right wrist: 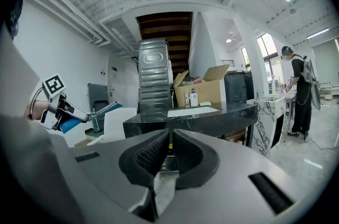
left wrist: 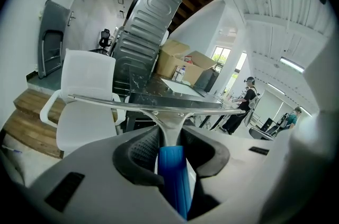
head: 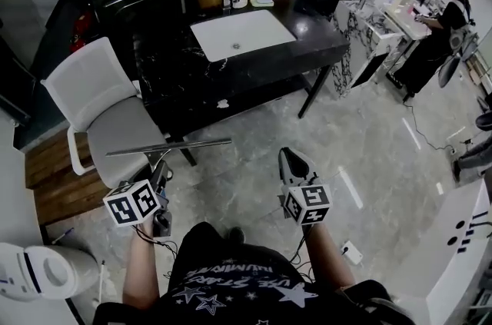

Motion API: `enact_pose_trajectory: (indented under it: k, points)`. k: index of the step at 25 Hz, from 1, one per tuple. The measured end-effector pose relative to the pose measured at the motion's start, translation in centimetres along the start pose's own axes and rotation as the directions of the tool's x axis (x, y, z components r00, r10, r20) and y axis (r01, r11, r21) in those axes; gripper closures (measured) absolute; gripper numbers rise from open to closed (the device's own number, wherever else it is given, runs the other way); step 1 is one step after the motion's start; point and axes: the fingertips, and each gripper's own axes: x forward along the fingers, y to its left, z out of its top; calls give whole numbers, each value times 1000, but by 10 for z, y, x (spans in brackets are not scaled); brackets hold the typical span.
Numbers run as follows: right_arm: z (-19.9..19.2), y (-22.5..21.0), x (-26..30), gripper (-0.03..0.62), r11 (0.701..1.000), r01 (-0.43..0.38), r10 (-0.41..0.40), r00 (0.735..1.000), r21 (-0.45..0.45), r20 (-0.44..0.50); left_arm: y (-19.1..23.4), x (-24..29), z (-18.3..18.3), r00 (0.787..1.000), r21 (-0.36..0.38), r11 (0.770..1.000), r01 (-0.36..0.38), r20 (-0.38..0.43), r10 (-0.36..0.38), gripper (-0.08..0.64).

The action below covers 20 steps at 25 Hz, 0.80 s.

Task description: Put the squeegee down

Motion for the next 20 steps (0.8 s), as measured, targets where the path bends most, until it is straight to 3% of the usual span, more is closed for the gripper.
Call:
enact_pose_trajectory:
  k: [12, 20]
  points:
    - [5, -39, 65, 537, 1000, 10, -9, 999, 6, -36, 5, 82, 56, 1000, -4, 1000, -5, 14, 5, 419]
    - [32, -67, 163, 537, 1000, 9, -10, 999, -10, -37, 21, 167, 120, 1000, -44, 999, 2, 26, -1, 419]
